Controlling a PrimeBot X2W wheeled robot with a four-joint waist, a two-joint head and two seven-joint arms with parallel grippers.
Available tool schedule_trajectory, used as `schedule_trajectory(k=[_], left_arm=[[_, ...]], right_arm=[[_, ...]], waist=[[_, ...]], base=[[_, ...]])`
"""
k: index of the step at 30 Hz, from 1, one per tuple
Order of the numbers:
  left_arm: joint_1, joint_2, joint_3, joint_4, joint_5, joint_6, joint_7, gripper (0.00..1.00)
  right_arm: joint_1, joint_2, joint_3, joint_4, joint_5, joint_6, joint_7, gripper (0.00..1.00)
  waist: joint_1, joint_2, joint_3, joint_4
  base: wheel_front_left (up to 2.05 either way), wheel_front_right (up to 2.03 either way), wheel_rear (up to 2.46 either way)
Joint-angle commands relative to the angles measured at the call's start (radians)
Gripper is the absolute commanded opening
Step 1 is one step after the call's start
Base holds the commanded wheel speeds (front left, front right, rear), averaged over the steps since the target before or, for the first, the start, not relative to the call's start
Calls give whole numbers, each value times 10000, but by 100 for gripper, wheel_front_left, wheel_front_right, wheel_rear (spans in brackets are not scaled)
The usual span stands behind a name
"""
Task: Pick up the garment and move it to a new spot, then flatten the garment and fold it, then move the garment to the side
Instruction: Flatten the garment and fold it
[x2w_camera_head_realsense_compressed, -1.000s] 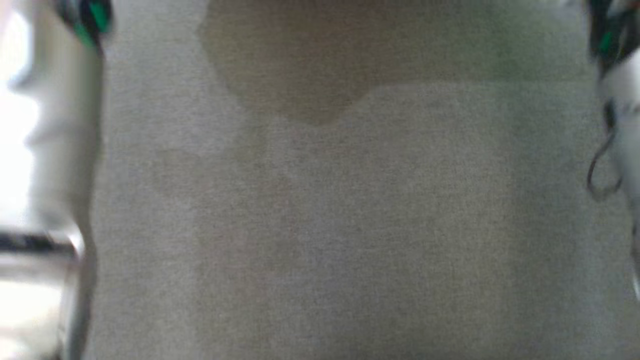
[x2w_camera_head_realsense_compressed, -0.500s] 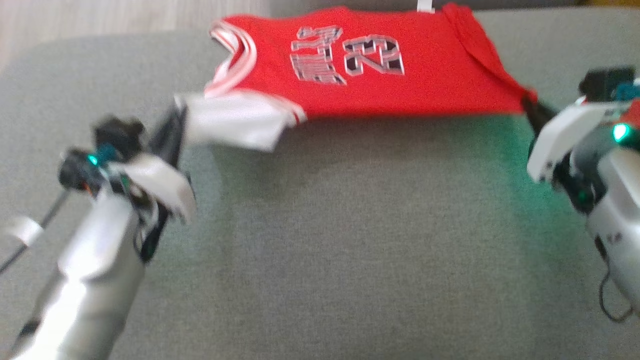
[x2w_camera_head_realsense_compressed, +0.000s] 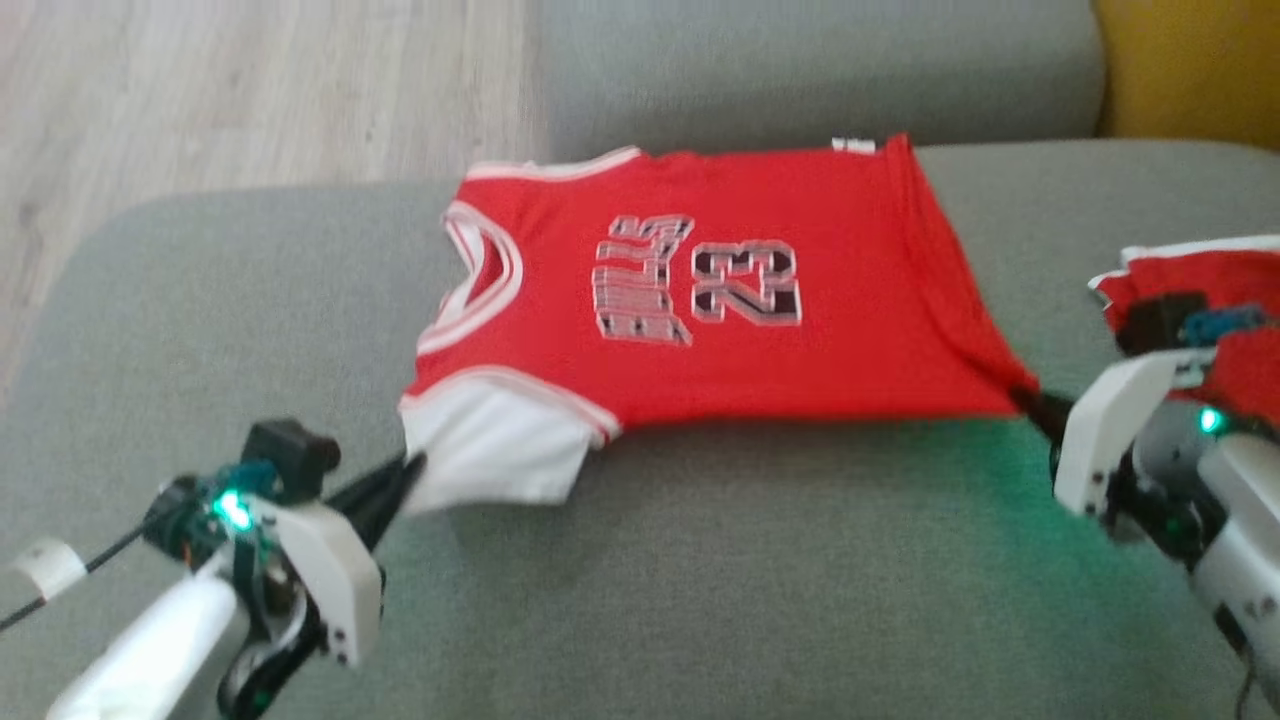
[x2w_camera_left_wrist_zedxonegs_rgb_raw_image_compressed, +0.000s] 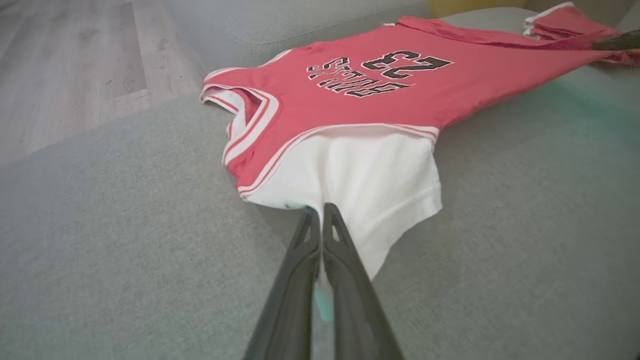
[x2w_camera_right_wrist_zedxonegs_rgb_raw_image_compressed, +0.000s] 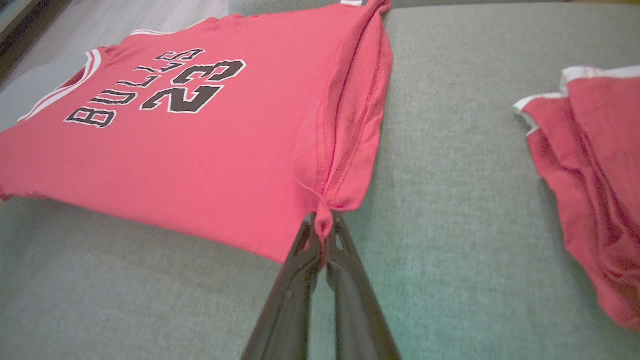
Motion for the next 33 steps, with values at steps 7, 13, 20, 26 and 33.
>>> schedule_trajectory(k=[7, 13, 20, 26, 33], left_arm=[[392, 1010, 401, -1860, -325, 551, 866, 0], [319, 1046, 516, -2208, -192, 906, 836, 0], [-627, 792, 629, -1981, -28, 899, 883, 0], [-1884, 421, 771, -1071, 167, 910, 965, 0], [-3183, 5, 871, 124, 372, 906, 959, 0]], right_arm=[[913, -925, 94, -1576, 1006, -7, 819, 0], [1082, -1043, -196, -2148, 1095, -7, 765, 0], [589, -907, -621, -2417, 852, -7, 645, 0], [-196, -548, -1009, -2144, 577, -7, 417, 0], [-1118, -21, -1199, -1512, 257, -7, 142, 0]], waist=[[1, -1, -420, -183], [1, -1, -189, -300], [1, -1, 566, -321], [1, -1, 1197, -303], [1, -1, 1725, -367]], base=[[0, 0, 0], [0, 0, 0], [0, 0, 0], [0, 0, 0], [0, 0, 0]])
